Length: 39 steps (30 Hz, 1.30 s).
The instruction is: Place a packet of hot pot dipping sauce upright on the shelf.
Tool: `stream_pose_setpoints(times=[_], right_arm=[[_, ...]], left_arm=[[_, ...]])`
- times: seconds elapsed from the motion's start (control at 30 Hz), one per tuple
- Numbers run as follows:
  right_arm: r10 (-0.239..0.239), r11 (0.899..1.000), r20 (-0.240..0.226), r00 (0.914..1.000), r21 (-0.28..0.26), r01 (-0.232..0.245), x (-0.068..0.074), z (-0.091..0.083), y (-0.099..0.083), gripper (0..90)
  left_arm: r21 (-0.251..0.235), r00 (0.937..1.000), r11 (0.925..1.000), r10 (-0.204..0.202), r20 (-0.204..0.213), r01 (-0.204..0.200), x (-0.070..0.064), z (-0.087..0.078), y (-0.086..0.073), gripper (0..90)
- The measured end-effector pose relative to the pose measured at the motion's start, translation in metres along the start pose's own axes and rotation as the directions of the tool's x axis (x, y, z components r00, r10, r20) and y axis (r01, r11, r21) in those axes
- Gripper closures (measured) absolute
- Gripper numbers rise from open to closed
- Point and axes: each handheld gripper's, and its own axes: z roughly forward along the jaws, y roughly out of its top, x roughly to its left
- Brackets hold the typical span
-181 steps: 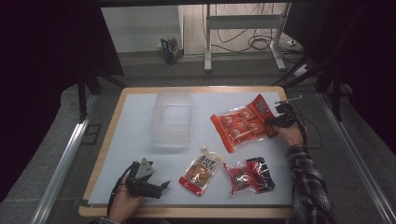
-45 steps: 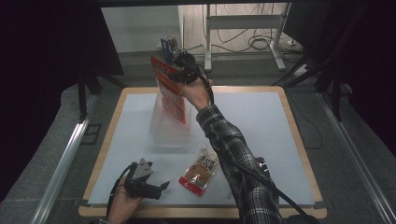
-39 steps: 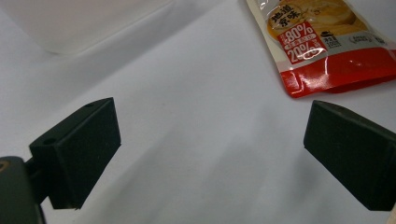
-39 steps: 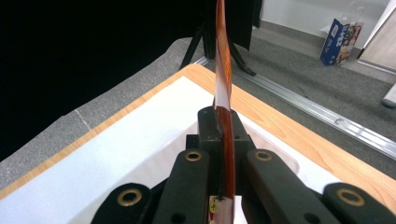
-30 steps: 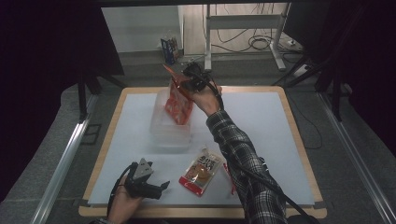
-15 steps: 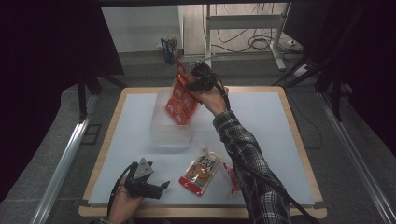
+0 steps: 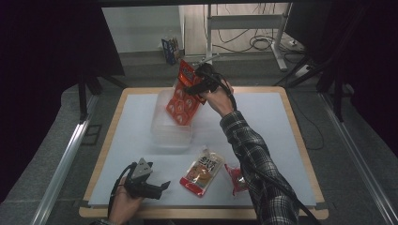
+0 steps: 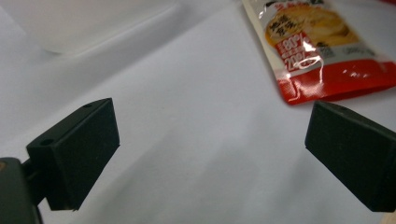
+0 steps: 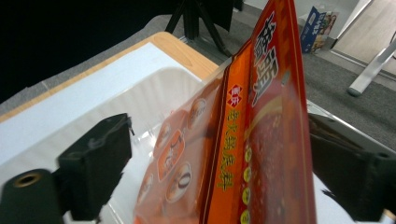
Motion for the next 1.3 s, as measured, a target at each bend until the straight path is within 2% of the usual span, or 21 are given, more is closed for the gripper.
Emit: stream_pose_setpoints(times=[0.07,0.33,0.5,0.73,0.83,1.1,1.3], right_arm=[[-0.017,1.0,-0.011,0.9998,0.006,0.017,0.0,-0.002,-0.002,4.9],[-0.03,1.0,-0.019,0.9994,-0.005,0.03,0.002,-0.015,-0.01,1.5],[-0.045,0.999,-0.019,0.9988,0.001,0.045,0.003,-0.024,-0.016,0.2],[-0.04,0.999,-0.021,0.999,0.0,0.04,0.003,-0.035,-0.025,0.0],[-0.03,1.0,-0.03,0.9991,-0.001,0.03,0.003,-0.038,-0.03,0.0],[-0.063,0.998,-0.024,0.9977,0.019,0.064,0.007,-0.047,-0.044,0.0],[-0.068,0.997,-0.029,0.9973,0.019,0.069,0.009,-0.057,-0.053,0.0]], left_arm=[[-0.011,0.9999,0.9998,-0.015,0.004,0.015,0.002,-0.001,0.0,2.6],[-0.047,0.998,0.9969,-0.064,0.001,0.064,0.005,-0.004,0.0,2.6],[-0.051,0.9973,0.996,-0.073,-0.003,0.073,0.006,-0.004,-0.001,2.4],[-0.023,0.9955,0.9955,-0.093,-0.02,0.092,0.007,-0.002,0.0,2.2],[-0.018,0.9955,0.9957,-0.091,-0.024,0.091,0.006,-0.002,0.0,2.2],[-0.013,0.9968,0.997,-0.077,-0.022,0.077,0.004,0.0,0.001,2.1],[-0.012,0.9979,0.998,-0.062,-0.019,0.062,0.003,0.0,0.003,2.1]])
